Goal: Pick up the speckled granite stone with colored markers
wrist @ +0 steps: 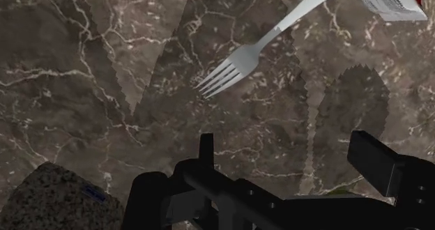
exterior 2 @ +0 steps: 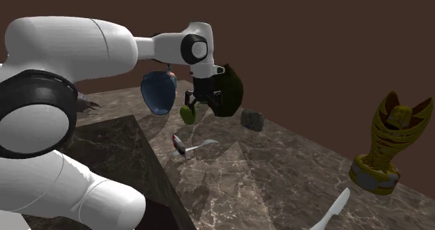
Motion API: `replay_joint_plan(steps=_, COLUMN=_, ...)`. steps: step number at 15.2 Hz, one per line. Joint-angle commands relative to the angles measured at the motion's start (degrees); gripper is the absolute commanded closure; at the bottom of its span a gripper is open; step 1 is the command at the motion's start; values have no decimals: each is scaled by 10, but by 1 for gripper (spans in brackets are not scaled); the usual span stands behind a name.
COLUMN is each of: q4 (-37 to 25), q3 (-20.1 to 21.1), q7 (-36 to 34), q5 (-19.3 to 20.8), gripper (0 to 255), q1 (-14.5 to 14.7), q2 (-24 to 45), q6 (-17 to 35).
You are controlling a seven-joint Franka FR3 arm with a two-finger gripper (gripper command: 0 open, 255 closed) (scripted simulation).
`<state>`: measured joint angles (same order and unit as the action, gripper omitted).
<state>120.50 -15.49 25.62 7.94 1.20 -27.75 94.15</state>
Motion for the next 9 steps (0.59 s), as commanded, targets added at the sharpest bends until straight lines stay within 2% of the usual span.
replay_joint_plan(steps=1, q4=-38, q3=-28, q7=57, q5=-2, gripper=0, q1=5, q2=43, q6=0)
replay_joint_plan(steps=5, q4=-130, q3=-77, q7=163, q5=-24, gripper=0, q1=13, q2=143, q6=-8)
replay_joint_plan(steps=9, q4=-241, q3=-115, q7=272, q5=-65, gripper=0, q1=8, q2=257, q6=-30)
